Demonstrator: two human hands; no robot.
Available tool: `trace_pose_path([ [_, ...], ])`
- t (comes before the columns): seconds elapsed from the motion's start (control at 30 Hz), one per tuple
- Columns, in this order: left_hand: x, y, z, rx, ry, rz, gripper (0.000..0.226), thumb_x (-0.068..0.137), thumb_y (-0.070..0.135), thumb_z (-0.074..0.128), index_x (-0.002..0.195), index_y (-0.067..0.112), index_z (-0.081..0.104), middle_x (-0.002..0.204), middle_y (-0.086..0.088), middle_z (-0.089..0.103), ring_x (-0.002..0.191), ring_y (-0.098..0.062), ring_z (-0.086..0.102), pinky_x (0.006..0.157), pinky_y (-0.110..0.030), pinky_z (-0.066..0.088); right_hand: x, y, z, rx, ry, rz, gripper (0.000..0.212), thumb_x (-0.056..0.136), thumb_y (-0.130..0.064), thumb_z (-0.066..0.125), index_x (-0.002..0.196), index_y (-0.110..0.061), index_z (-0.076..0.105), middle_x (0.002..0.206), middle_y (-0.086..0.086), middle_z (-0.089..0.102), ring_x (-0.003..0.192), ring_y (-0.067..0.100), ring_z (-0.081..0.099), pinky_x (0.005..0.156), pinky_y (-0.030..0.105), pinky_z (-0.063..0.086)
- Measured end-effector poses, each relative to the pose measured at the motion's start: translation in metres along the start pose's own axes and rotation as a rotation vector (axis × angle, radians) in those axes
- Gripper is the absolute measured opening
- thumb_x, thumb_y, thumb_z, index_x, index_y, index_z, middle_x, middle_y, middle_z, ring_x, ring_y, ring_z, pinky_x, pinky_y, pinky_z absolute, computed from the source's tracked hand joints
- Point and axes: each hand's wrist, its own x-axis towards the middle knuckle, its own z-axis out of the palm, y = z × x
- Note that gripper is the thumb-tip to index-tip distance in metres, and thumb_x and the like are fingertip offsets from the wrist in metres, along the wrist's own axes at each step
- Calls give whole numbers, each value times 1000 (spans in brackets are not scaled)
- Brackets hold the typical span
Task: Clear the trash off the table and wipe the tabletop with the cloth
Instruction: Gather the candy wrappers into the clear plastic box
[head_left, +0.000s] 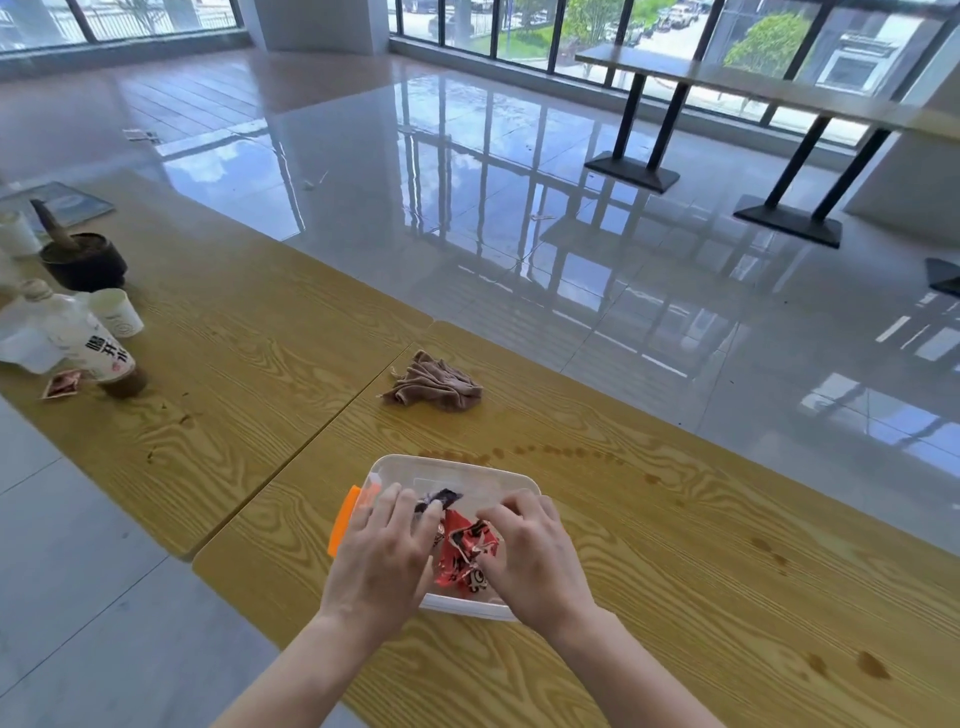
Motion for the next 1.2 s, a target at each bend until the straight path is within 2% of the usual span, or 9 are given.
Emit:
trace_pose_path([
  [0.17,-6,-11,6,-15,-79,-107,63,67,27,78,125,11,58,127,-24,53,128,-43,46,97,-57,45,-9,12,-7,-53,69,74,49,80,-19,73,127,-26,59,119,-5,54,111,18,44,91,29,47],
  [0.3,-4,-20,3,-87,-93,-243,72,64,25,82,128,8,55,134,-23,50,131,-43,44,94,-55,49,-12,23,-10,-61,58,163,63,83,-24,71,141,-23,45,131,-1,49,120,21,41,100,32,44],
  [0.5,2,-29,5,-143,-150,-284,77,58,12,84,127,-1,52,124,-31,54,110,-45,60,81,-46,57,-8,34,-9,-10,-27,288,76,89,-39,62,152,-18,24,146,1,36,131,23,34,109,32,34],
  [0.67,6,-31,8,-279,-85,-332,70,73,-2,69,138,-2,44,131,-28,54,103,-35,66,78,-35,57,-2,39,-5,37,-106,350,82,90,-44,62,154,-15,18,150,4,35,133,25,38,110,33,34],
  [0.77,8,-35,9,-321,-56,-321,59,76,-9,62,134,-3,49,120,-20,61,88,-29,69,68,-29,56,-2,40,-1,85,-117,374,79,90,-40,62,153,-16,21,146,5,42,130,25,44,106,34,39],
  [0.87,11,-41,13,-316,-7,-290,40,87,-3,58,127,3,55,109,-9,65,80,-21,65,62,-24,48,-2,42,1,81,-91,384,74,90,-31,61,152,-14,23,141,5,49,125,24,48,103,33,41],
  [1.03,14,-32,12,-390,68,-276,34,86,-5,63,119,4,62,111,-10,67,95,-25,66,76,-31,54,-4,49,-9,71,-52,402,66,89,-34,62,146,-14,36,126,1,59,112,22,56,93,32,46],
  [1.13,20,-18,6,-436,99,-260,37,83,-6,66,119,3,63,111,-11,68,97,-27,67,77,-34,55,-8,57,-18,72,8,412,58,87,-32,63,139,-16,45,111,-3,62,99,19,58,82,29,46],
  [1.2,26,-10,2,-440,115,-221,38,81,-7,68,117,3,64,110,-11,68,96,-27,67,77,-34,54,-12,64,-26,68,47,416,59,87,-30,62,141,-17,43,111,-4,62,100,18,57,82,29,46],
])
